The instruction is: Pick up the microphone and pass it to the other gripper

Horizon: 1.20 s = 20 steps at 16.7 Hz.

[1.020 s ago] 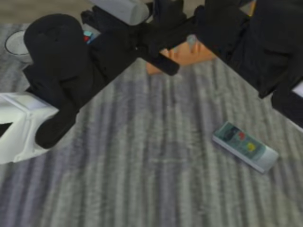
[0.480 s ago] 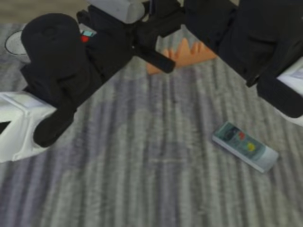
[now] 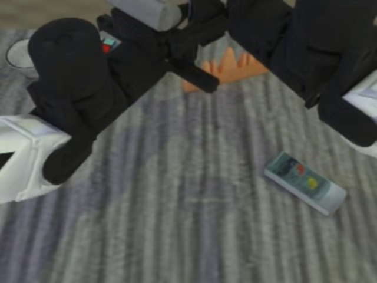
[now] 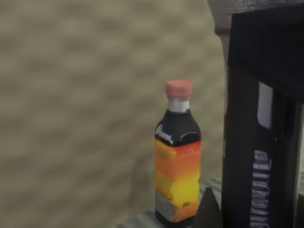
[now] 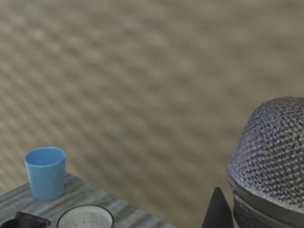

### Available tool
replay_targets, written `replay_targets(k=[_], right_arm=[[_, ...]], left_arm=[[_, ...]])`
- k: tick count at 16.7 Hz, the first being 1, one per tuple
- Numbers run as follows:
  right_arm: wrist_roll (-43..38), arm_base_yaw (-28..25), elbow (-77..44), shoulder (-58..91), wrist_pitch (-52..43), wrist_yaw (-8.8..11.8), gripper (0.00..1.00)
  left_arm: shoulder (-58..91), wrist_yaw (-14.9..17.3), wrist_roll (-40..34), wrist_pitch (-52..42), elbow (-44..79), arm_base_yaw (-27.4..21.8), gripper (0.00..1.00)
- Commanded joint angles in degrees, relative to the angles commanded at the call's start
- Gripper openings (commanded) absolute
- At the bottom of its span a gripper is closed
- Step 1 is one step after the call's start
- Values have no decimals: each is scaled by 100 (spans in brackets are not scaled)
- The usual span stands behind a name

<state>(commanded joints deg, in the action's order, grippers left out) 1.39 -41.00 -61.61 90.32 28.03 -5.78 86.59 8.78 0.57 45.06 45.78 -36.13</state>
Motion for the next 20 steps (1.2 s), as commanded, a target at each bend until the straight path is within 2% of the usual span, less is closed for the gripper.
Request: replay_targets(k=[3,12,20], right_arm=[[0,0,0,0,0,0,2],[0,0,0,0,0,0,0],[0,0,0,0,0,0,0]], left_arm=[[0,0,0,0,0,0,0],[0,0,0,0,0,0,0],[0,0,0,0,0,0,60]])
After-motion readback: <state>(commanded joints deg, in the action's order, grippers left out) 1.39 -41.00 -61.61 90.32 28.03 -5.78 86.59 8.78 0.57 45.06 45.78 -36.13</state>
